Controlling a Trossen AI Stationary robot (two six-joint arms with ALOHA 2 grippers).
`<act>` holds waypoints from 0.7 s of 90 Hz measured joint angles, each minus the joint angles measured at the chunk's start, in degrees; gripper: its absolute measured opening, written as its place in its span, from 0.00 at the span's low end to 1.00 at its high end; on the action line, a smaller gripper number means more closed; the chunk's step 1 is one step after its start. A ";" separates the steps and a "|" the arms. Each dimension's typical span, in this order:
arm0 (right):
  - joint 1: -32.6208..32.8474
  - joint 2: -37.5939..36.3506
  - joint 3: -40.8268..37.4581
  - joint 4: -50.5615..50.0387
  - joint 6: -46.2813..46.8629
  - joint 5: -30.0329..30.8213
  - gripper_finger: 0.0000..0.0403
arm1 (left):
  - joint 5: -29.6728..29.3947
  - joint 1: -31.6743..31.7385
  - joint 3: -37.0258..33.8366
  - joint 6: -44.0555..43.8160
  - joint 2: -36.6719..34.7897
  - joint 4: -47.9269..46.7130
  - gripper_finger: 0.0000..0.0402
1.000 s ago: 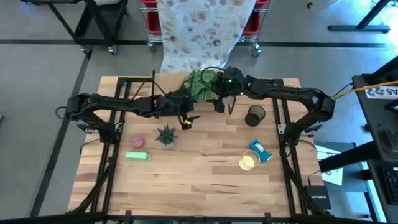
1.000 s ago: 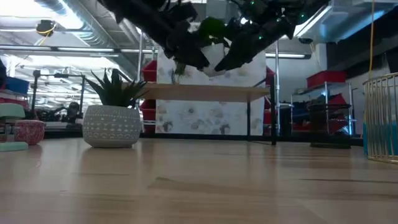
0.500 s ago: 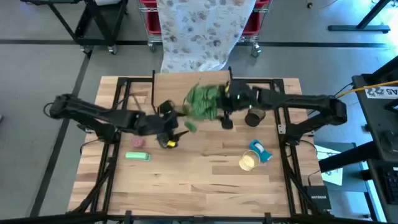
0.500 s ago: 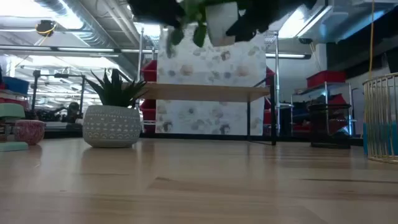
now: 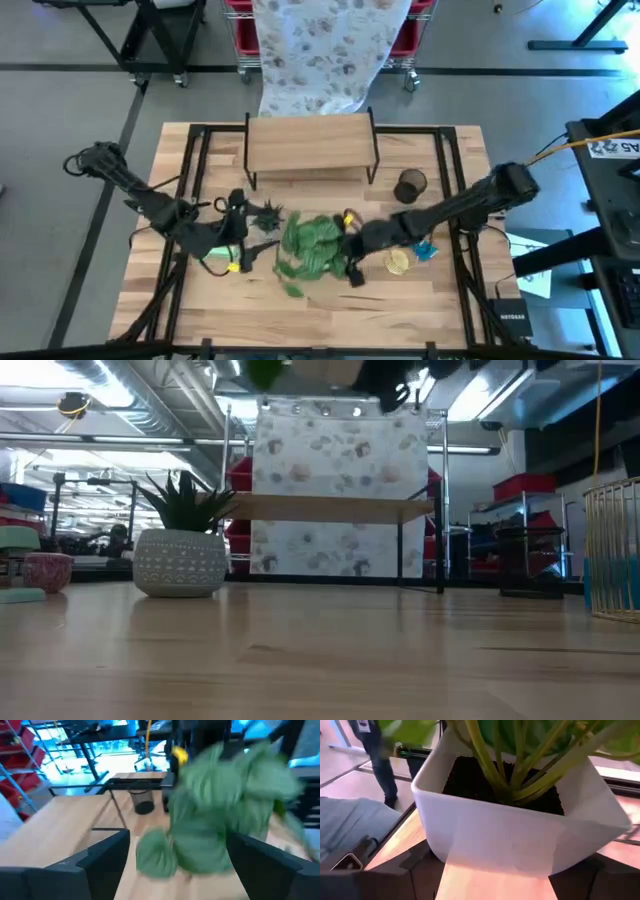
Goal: Stock shelves
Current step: Remove the potted plant on the shelf
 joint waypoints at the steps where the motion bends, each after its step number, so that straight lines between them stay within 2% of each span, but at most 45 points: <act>1: 0.00 0.98 0.42 0.70 0.03 -0.16 0.67 | -0.03 -0.36 0.00 -0.38 0.00 0.00 0.78; 16: -2.54 12.94 6.84 4.85 0.02 -5.65 0.67 | -1.59 -5.11 0.64 -3.67 -0.31 0.14 0.78; 26: -5.46 18.50 10.48 5.14 0.73 -11.75 0.67 | -5.14 -7.26 1.31 -3.97 -0.55 0.63 0.78; 33: -6.60 21.54 12.25 5.06 0.94 -13.85 0.67 | -6.87 -8.41 1.31 -4.02 -0.48 0.13 0.78; 63: -6.73 30.03 14.50 10.00 1.62 -14.20 0.67 | -10.22 -9.37 1.27 -3.89 -0.39 0.01 0.78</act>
